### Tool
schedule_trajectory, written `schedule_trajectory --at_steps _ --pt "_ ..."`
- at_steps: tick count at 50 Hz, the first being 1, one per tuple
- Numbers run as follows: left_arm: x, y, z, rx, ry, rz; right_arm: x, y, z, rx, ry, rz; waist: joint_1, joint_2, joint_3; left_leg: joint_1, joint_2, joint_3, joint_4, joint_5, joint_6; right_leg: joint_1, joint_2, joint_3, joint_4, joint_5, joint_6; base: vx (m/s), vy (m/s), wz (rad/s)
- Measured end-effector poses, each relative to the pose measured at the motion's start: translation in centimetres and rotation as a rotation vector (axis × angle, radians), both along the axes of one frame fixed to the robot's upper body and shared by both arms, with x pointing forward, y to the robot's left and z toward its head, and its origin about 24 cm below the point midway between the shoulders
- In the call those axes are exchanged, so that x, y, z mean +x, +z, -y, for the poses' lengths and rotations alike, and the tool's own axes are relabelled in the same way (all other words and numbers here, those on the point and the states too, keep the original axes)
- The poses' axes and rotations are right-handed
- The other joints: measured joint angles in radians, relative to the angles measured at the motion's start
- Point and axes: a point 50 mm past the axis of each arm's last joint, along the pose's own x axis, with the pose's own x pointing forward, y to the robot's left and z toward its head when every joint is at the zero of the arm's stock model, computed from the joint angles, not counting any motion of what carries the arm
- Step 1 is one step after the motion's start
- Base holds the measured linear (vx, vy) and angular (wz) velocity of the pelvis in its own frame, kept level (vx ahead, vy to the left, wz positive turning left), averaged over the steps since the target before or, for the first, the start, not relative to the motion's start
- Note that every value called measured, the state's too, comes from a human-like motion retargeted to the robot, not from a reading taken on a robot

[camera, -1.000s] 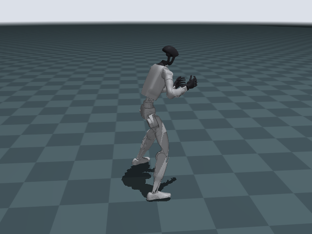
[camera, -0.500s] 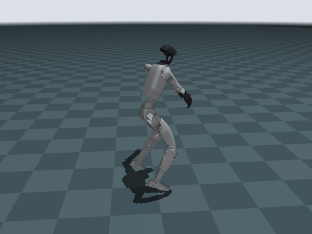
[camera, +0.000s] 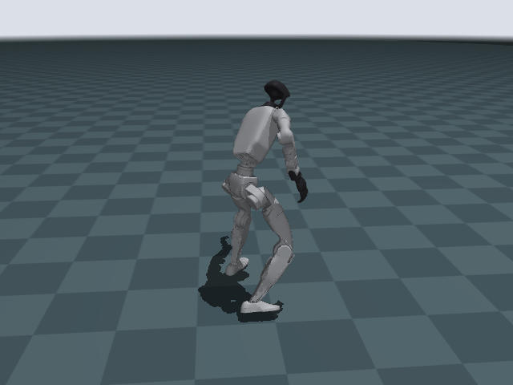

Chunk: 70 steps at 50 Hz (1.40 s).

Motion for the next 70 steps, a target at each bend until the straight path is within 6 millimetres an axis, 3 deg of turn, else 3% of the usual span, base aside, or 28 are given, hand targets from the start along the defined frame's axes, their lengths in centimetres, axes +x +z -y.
schedule_trajectory --at_steps 3,5,10,12,15,18,25,30,33,35,40,45,48,50,53,55,57,60,63,65,66,68,70 --pt "-0.7 0.2 -0.6 -0.032 -0.039 0.014 1.5 1.9 -0.5 -0.023 0.041 0.106 0.016 -0.006 -0.002 0.062 -0.020 0.045 -0.085 0.009 0.043 0.012 0.042 -0.079 -0.054 0.101 0.001 0.23 0.44 -0.40" --pt "-1.3 0.2 -1.2 -0.054 -0.065 0.023 1.8 2.1 -0.3 -0.044 0.029 0.130 0.011 -0.006 -0.002 0.101 -0.044 0.062 -0.124 0.003 0.065 0.017 0.072 -0.052 -0.095 0.182 0.037 0.23 0.41 -0.07" --pt "-1.4 0.6 -1.2 -0.124 -0.125 0.069 1.1 0.9 2.1 -0.102 -0.045 0.050 0.009 0.055 -0.008 0.164 -0.081 0.091 -0.178 -0.029 0.085 0.043 0.081 -0.037 -0.161 0.279 0.059 0.20 0.31 -0.01" --pt "-1.5 1.0 -1.1 -0.102 -0.124 0.069 0.6 0.3 2.8 -0.091 -0.073 0.008 0.012 0.073 -0.010 0.187 -0.087 0.096 -0.198 -0.040 0.072 0.057 0.103 -0.022 -0.199 0.258 0.101 0.15 0.17 -0.03" --pt "-1.5 1.3 -0.9 -0.078 -0.115 0.070 -0.2 -0.7 3.3 -0.076 -0.104 -0.036 0.011 0.080 -0.013 0.228 -0.110 0.107 -0.230 -0.055 0.047 0.095 0.149 0.011 -0.339 0.254 0.227 0.13 0.08 0.06" --pt "-1.5 1.4 -0.8 -0.075 -0.104 0.079 -0.7 -1.2 2.9 -0.027 -0.118 -0.049 0.006 0.070 -0.022 0.261 -0.138 0.124 -0.258 -0.060 0.042 0.144 0.161 -0.007 -0.495 0.255 0.286 0.09 -0.01 0.02" --pt "-0.6 0.7 0.1 -0.009 0.059 0.068 0.4 -0.4 0.0 0.208 -0.139 0.044 -0.015 0.053 -0.080 0.315 -0.159 0.143 -0.353 -0.038 0.074 0.241 0.188 -0.034 -0.698 0.280 0.255 0.03 -0.08 -0.07" --pt "1.8 -1.8 1.9 0.130 0.113 -0.011 1.7 1.1 -1.9 0.337 -0.137 0.141 -0.011 0.027 -0.129 0.361 -0.161 0.190 -0.399 -0.056 0.092 0.273 0.207 -0.010 -0.790 0.308 0.256 0.06 -0.08 -0.40" --pt "3.9 -5.6 3.5 0.155 0.016 -0.030 2.1 2.1 -1.9 0.327 -0.117 0.195 -0.021 0.021 -0.155 0.364 -0.164 0.208 -0.372 -0.077 0.104 0.284 0.202 0.011 -0.817 0.319 0.264 0.09 -0.01 -0.30" --pt "5.0 -9.2 4.6 0.120 -0.055 -0.026 2.0 2.9 -1.6 0.302 -0.102 0.225 -0.041 0.029 -0.173 0.354 -0.166 0.209 -0.330 -0.102 0.111 0.290 0.194 0.021 -0.827 0.322 0.269 0.12 0.05 -0.19" --pt "6.9 -19.0 9.9 -0.126 -0.214 0.043 2.0 4.8 -1.3 0.249 -0.050 0.303 -0.087 0.036 -0.190 0.337 -0.165 0.224 -0.214 -0.163 0.138 0.302 0.167 0.057 -0.834 0.322 0.294 0.15 0.13 -0.34" --pt "7.6 -27.9 19.9 -0.577 -0.516 0.165 3.1 6.4 -2.9 0.187 0.067 0.374 -0.139 0.004 -0.158 0.241 -0.164 0.176 0.056 -0.205 0.181 0.309 0.118 0.115 -0.830 0.312 0.308 0.13 0.23 -0.49" --pt "7.1 -31.0 26.3 -0.848 -0.712 0.228 4.5 7.4 -4.9 0.166 0.165 0.416 -0.177 -0.033 -0.101 0.161 -0.146 0.101 0.219 -0.266 0.175 0.296 0.095 0.156 -0.757 0.271 0.290 0.08 0.31 -0.50" --pt "6.5 -31.7 30.1 -0.970 -0.834 0.265 5.6 8.2 -6.7 0.158 0.217 0.471 -0.201 -0.063 -0.041 0.127 -0.100 0.078 0.284 -0.314 0.166 0.283 0.085 0.179 -0.665 0.224 0.273 0.06 0.35 -0.31" --pt "5.5 -31.7 33.7 -1.086 -0.981 0.334 7.2 8.5 -10.0 0.214 0.201 0.530 -0.241 -0.109 0.005 0.027 -0.017 0.041 0.343 -0.361 0.145 0.218 0.073 0.215 -0.495 0.148 0.249 0.05 0.40 -0.13" --pt "4.8 -31.2 35.7 -1.223 -1.076 0.429 8.0 8.0 -12.5 0.377 0.148 0.472 -0.254 -0.129 0.009 -0.065 0.025 0.001 0.377 -0.369 0.127 0.167 0.068 0.239 -0.408 0.106 0.235 0.09 0.49 -0.24" --pt "4.0 -30.3 38.2 -1.473 -1.193 0.574 8.6 8.0 -14.6 0.657 0.098 0.345 -0.246 -0.124 0.009 -0.152 0.045 -0.039 0.430 -0.356 0.111 0.138 0.062 0.257 -0.385 0.087 0.238 0.16 0.61 -0.45" --pt "0.7 -27.7 41.9 -1.711 -1.424 0.716 8.5 10.5 -15.5 1.038 0.141 0.263 -0.223 -0.072 0.009 -0.212 0.038 -0.032 0.529 -0.383 0.119 0.171 0.024 0.262 -0.501 0.154 0.290 0.30 0.86 -0.42" --pt "-3.8 -26.4 42.0 -1.613 -1.729 0.821 6.0 12.7 -13.8 1.291 0.358 0.235 -0.192 0.052 -0.024 -0.143 -0.027 0.079 0.530 -0.476 0.159 0.306 -0.074 0.176 -0.761 0.418 0.346 0.45 1.23 -0.14" --pt "-6.1 -27.5 40.2 -1.464 -1.904 0.835 3.2 12.1 -12.6 1.404 0.465 0.112 -0.160 0.187 -0.092 -0.057 -0.104 0.150 0.424 -0.491 0.172 0.368 -0.095 0.096 -0.847 0.568 0.255 0.55 1.53 0.04" --pt "-6.6 -28.9 38.7 -1.378 -1.962 0.770 2.0 11.3 -12.3 1.399 0.502 0.040 -0.130 0.245 -0.126 0.009 -0.164 0.184 0.326 -0.453 0.157 0.378 -0.075 0.114 -0.846 0.608 0.245 0.56 1.64 0.04" --pt "-7.4 -32.0 35.0 -1.226 -2.052 0.537 0.0 9.8 -11.3 1.327 0.554 -0.068 -0.062 0.335 -0.203 0.132 -0.294 0.206 0.129 -0.308 0.088 0.366 0.005 0.202 -0.773 0.610 0.271 0.51 1.65 -0.03" --pt "-7.4 -36.1 30.2 -1.038 -2.057 0.027 -1.1 8.2 -10.3 1.036 0.631 -0.099 0.023 0.357 -0.296 0.164 -0.414 0.141 0.031 -0.091 0.019 0.247 0.112 0.299 -0.576 0.572 0.306 0.45 1.51 -0.26"
